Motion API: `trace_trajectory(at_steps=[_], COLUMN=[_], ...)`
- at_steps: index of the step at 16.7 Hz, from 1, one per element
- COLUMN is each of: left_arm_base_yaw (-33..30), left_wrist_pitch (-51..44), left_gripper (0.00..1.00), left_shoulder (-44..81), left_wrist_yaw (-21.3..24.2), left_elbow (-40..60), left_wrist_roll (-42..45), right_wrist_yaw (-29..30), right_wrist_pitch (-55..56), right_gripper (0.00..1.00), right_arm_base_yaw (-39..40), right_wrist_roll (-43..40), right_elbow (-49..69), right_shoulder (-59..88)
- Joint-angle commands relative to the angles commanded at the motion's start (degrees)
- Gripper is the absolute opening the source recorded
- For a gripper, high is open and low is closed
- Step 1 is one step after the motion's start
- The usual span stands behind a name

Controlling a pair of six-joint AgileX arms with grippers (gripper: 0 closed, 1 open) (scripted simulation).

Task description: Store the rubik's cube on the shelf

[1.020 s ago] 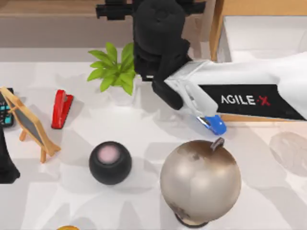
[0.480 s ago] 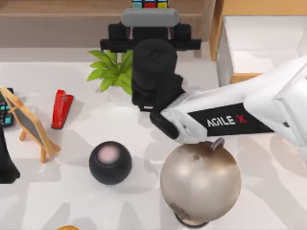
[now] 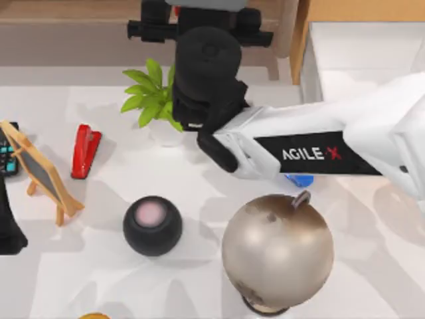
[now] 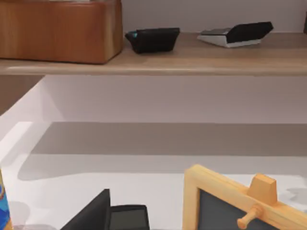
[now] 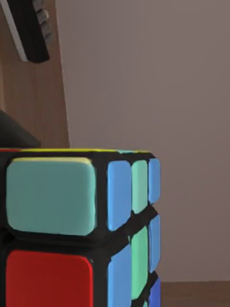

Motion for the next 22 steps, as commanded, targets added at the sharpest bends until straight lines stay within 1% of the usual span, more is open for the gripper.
trace_trajectory(at_steps=[4, 8, 13, 17, 22], left_arm_base_yaw=[0.0, 0.0, 0.0, 0.0, 0.0], left_wrist_pitch=[0.0, 0.0, 0.0, 0.0, 0.0], left_gripper=[1.0, 1.0, 1.0, 1.0, 1.0], left_shoulder=[0.0, 0.0, 0.0, 0.0, 0.0], left_wrist_yaw=[0.0, 0.0, 0.0, 0.0, 0.0], left_elbow=[0.0, 0.0, 0.0, 0.0, 0.0], left_wrist_roll=[0.0, 0.0, 0.0, 0.0, 0.0], right_wrist_yaw=[0.0, -2.7, -7.6, -7.8, -7.8], right_wrist_pitch=[-3.6, -7.8, -13.3, -13.4, -13.4], right_gripper=[0.0, 0.0, 0.0, 0.0, 0.38], right_arm_base_yaw=[-2.1, -4.9, -7.4, -7.4, -7.4], right_wrist_roll=[0.8, -0.3, -1.2, -1.2, -1.2], right_elbow=[10.8, 19.2, 21.6, 21.6, 21.6], right_shoulder=[2.3, 7.6, 14.3, 14.5, 14.5])
